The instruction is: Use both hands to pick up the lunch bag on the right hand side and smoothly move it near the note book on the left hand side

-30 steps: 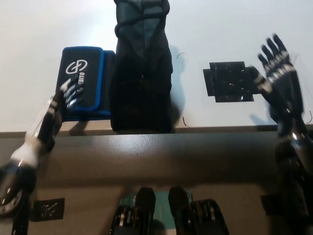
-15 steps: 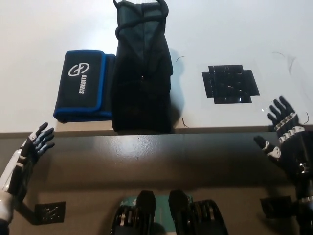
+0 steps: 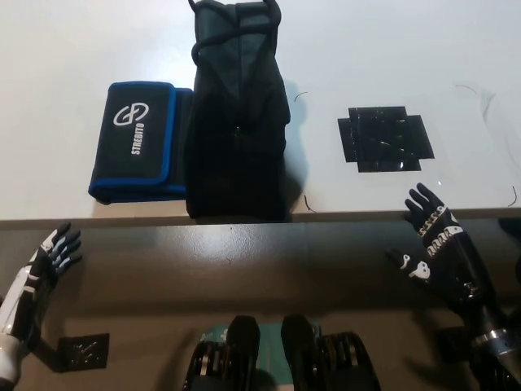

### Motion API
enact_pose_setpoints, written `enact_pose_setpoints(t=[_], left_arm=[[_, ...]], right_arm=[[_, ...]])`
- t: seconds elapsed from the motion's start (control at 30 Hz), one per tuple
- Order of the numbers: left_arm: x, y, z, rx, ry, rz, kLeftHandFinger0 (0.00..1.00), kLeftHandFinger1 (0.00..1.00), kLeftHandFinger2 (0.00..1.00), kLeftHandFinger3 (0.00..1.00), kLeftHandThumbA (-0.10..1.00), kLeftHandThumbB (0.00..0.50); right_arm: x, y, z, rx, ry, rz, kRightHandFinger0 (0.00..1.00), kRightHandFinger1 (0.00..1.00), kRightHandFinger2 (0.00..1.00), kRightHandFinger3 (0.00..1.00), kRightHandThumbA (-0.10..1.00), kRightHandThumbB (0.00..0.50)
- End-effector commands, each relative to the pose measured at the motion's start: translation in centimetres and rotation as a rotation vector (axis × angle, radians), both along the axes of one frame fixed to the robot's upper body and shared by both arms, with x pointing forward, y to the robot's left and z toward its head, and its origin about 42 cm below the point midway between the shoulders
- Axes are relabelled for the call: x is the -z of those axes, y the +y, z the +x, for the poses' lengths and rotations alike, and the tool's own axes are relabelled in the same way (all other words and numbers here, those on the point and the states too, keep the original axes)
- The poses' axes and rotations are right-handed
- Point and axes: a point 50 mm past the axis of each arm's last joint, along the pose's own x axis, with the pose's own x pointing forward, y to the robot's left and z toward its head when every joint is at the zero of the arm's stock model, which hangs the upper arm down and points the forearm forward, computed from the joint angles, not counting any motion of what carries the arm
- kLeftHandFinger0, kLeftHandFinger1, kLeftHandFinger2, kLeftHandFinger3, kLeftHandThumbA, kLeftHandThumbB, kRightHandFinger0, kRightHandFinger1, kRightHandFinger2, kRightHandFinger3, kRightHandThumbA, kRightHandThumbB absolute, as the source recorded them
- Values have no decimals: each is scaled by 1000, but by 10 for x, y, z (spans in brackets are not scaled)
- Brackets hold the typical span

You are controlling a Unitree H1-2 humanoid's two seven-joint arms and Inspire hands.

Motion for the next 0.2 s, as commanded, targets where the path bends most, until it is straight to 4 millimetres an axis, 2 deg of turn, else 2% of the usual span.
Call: enact_pose_setpoints(t=[0.0,0.17], left_arm=[[-11,4,8,-8,-67,20,1000,1000,1000,1000,1000,213],[-9,6,8,-6,-53,26,1000,1000,1000,1000,1000,211]], right_arm=[[-16,3,14,-64,-56,-5,1000,1000,1000,1000,1000,240],[-15,3,17,-70,-48,14,1000,1000,1000,1000,1000,220]])
